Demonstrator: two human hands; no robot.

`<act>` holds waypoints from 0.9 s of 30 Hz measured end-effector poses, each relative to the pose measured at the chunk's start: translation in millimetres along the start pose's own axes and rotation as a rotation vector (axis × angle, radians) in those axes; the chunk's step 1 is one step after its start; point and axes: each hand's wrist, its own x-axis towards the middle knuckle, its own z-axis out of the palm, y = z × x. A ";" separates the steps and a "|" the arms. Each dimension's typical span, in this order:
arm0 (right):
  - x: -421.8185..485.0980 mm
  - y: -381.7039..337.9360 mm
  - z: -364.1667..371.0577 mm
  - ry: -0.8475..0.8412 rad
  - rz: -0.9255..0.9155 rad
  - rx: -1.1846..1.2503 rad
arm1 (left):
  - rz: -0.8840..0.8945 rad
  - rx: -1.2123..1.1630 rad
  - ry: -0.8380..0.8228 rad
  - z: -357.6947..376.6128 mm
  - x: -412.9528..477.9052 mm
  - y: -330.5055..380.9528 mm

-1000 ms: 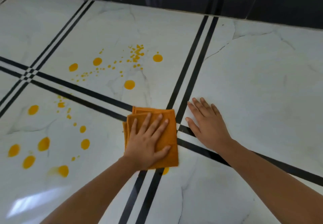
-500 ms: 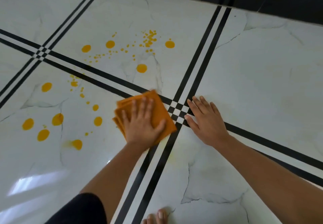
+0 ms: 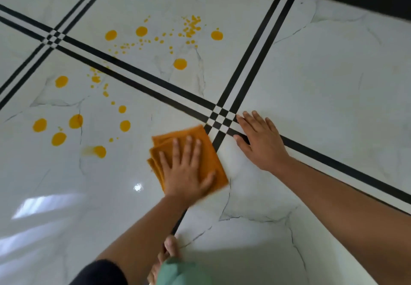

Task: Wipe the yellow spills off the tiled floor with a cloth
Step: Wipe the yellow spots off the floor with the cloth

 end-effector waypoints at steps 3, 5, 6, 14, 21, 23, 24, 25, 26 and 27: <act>3.6 3.3 9.2 0.005 0.028 0.005 | 0.217 0.072 -0.054 5.1 2.8 7.9; 3.8 5.6 13.9 0.021 0.053 0.033 | 0.093 0.044 0.029 -3.4 37.4 -1.4; 1.9 6.7 15.4 0.024 0.066 0.043 | -0.036 0.005 0.071 -7.9 53.4 -6.8; 22.6 -11.2 5.5 -0.012 0.031 0.022 | 0.191 0.069 0.067 -3.8 47.3 -7.7; 46.2 -39.8 5.7 0.031 -0.079 0.044 | -0.092 -0.025 0.102 -13.4 42.1 -49.2; 57.3 -50.0 5.9 0.008 -0.086 0.024 | 0.030 0.047 0.059 -11.5 37.6 -62.2; 61.9 -55.9 5.6 -0.016 -0.097 0.008 | 0.020 0.041 0.075 -14.6 48.7 -71.7; 66.3 -61.7 5.8 -0.025 -0.105 0.000 | -0.055 0.008 0.105 -20.1 61.4 -80.9; 70.9 -67.5 4.6 -0.025 -0.108 0.000 | -0.164 -0.057 0.147 -24.7 73.5 -88.4; 75.6 -72.8 2.5 -0.028 -0.115 -0.005 | -0.270 -0.115 0.179 -27.4 82.4 -92.6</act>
